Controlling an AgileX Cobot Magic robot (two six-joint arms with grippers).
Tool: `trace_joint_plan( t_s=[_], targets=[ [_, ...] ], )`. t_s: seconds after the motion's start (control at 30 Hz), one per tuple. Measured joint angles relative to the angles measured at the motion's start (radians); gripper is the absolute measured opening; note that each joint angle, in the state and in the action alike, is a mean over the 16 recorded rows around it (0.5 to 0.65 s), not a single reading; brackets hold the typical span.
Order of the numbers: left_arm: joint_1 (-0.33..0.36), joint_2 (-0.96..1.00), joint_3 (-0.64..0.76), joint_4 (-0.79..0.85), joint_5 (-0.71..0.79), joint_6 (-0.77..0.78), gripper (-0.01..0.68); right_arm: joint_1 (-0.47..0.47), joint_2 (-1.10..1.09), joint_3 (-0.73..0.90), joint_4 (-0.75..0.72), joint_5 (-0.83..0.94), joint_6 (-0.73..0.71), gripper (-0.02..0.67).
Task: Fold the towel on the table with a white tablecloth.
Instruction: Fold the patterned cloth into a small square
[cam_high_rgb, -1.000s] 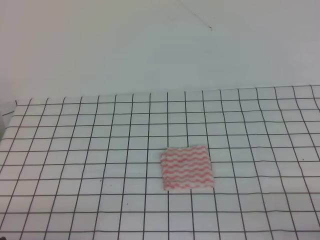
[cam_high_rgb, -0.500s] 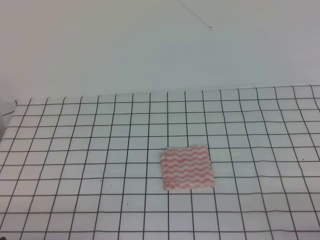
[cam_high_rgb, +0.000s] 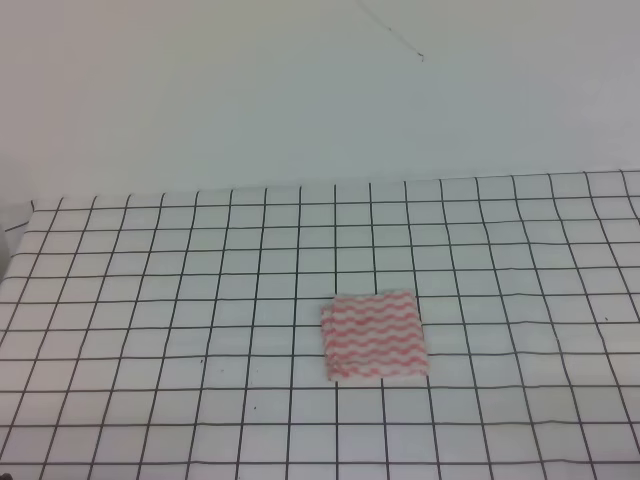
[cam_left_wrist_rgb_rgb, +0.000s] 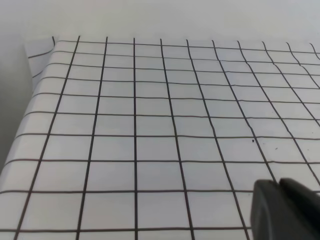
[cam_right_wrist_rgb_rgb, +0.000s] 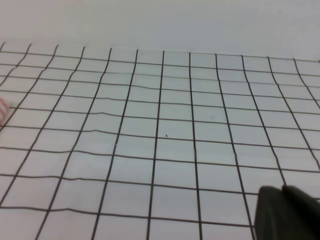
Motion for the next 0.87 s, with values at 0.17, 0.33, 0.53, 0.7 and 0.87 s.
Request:
trace_joint_plan(
  t_s=[0.17,0.33,0.53,0.7,0.87],
  targets=[
    [0.000,-0.001,-0.004,0.000,0.002,0.000,0.000,0.000,0.000,0.000,0.000,0.000,0.000,-0.001],
    [0.000,-0.001,-0.008,-0.001,0.004,0.000,0.000,0.000,0.001,0.000,0.000,0.000,0.000,-0.001],
    [0.000,0.000,-0.002,0.001,0.000,0.000,0.000,0.000,0.002,0.000,0.000,0.000,0.000,-0.001],
    [0.000,0.000,-0.001,0.001,-0.001,0.000,0.000,0.000,0.002,0.000,0.000,0.000,0.000,-0.001],
    [0.000,0.001,0.003,0.002,-0.003,0.001,-0.001,0.000,0.003,0.000,0.000,0.000,0.000,-0.001]
  ],
)
